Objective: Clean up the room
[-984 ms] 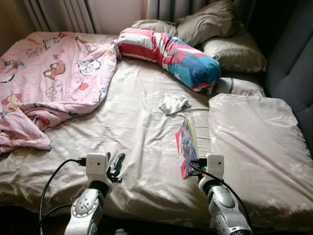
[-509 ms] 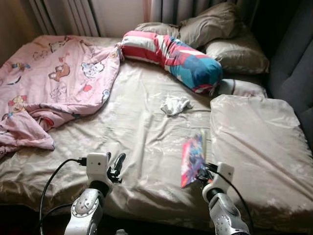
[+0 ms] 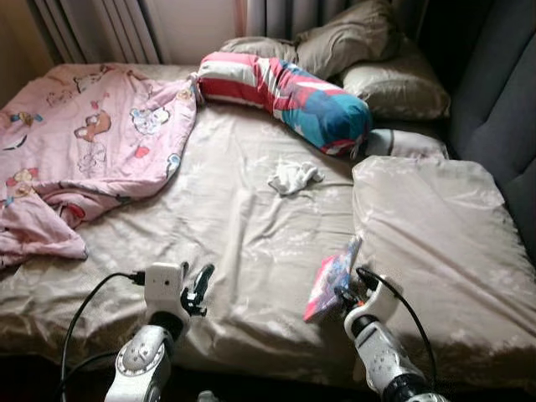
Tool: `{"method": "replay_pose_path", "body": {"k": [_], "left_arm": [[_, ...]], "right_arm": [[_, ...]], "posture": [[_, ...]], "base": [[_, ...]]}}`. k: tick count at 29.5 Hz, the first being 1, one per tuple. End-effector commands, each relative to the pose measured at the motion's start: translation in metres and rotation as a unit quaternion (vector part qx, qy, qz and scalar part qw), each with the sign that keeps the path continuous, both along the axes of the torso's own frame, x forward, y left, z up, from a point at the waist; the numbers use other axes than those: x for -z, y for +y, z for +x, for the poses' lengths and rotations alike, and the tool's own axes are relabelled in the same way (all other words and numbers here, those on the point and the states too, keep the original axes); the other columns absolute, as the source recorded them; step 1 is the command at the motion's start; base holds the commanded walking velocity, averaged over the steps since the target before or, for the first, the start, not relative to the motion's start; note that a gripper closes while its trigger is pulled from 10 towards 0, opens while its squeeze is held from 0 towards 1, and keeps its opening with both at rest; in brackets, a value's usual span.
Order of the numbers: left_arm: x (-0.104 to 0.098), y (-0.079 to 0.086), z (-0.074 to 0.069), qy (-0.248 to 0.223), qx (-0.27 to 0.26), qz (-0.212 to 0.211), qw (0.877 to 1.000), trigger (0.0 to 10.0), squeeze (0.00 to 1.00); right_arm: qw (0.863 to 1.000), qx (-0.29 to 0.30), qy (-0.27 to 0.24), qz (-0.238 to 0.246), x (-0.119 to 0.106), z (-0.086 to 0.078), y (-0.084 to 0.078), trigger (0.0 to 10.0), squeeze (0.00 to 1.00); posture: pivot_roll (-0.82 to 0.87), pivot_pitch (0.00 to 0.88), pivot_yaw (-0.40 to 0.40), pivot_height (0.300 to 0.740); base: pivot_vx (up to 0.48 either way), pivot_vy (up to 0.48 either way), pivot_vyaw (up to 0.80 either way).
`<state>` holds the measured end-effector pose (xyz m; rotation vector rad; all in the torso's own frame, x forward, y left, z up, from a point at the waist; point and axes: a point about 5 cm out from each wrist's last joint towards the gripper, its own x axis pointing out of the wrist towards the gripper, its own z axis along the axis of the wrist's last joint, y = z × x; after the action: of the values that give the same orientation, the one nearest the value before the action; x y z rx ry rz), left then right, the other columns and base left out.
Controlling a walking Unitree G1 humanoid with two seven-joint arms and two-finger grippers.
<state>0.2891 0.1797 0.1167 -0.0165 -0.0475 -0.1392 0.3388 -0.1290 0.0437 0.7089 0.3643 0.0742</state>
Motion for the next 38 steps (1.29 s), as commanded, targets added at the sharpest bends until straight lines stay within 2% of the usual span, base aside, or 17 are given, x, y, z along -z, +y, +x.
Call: {"method": "replay_pose_path", "body": {"k": [1, 4, 13, 23, 24, 26, 27, 28, 38], "left_arm": [[0.004, 0.003, -0.007, 0.013, -0.001, 0.004, 1.0, 10.0, 0.0], [0.005, 0.002, -0.009, 0.017, 0.001, 0.006, 1.0, 10.0, 0.0], [0.004, 0.003, -0.018, 0.027, 0.003, 0.011, 1.0, 10.0, 0.0], [0.002, 0.004, -0.021, 0.034, 0.002, 0.015, 0.999, 10.0, 0.0], [0.002, 0.004, -0.021, 0.034, 0.003, 0.015, 0.999, 10.0, 0.0], [0.002, 0.004, -0.021, 0.034, 0.003, 0.015, 0.999, 10.0, 0.0], [0.002, 0.003, -0.02, 0.035, 0.003, 0.014, 0.999, 10.0, 0.0], [0.001, 0.003, -0.019, 0.035, 0.004, 0.014, 0.999, 10.0, 0.0], [0.001, 0.002, -0.018, 0.036, 0.006, 0.013, 0.999, 10.0, 0.0]], "right_arm": [[0.999, -0.02, -0.022, 0.025, -0.006, 0.003, 0.007, 10.0, 0.0], [0.998, -0.038, -0.034, 0.031, -0.009, 0.004, 0.01, 10.0, 0.0], [0.999, 0.017, 0.034, 0.006, 0.011, -0.006, -0.009, 10.0, 0.0], [0.999, 0.025, 0.029, -0.008, 0.003, 0.001, -0.015, 10.0, 0.0], [0.999, 0.026, 0.028, -0.008, 0.002, 0.002, -0.016, 10.0, 0.22], [0.999, 0.026, 0.027, -0.008, 0.002, 0.002, -0.016, 10.0, 0.22], [0.999, 0.026, 0.026, -0.01, 0.001, 0.002, -0.017, 10.0, 0.88], [0.999, 0.025, 0.025, -0.012, 0.001, 0.002, -0.017, 10.0, 1.0], [0.998, 0.044, 0.033, -0.035, 0.005, 0.0, -0.023, 10.0, 1.0]], "posture": [[0.15, 0.301, 0.031, 0.656], [0.15, 0.305, 0.033, 0.656], [0.19, 0.347, 0.05, 0.656], [0.19, 0.362, 0.054, 0.656], [0.19, 0.362, 0.054, 0.656], [0.19, 0.362, 0.054, 0.656], [0.19, 0.36, 0.053, 0.656], [0.19, 0.358, 0.053, 0.656], [0.18, 0.36, 0.056, 0.656]], "base": [[0.0, 0.0, 0.0], [0.0, 0.0, 0.0], [0.0, 0.0, 0.0], [0.0, 0.0, 0.0], [0.0, 0.0, 0.0], [0.0, 0.0, 0.0], [0.0, 0.0, 0.0], [0.0, 0.0, 0.0], [0.0, 0.0, 0.0]]}}
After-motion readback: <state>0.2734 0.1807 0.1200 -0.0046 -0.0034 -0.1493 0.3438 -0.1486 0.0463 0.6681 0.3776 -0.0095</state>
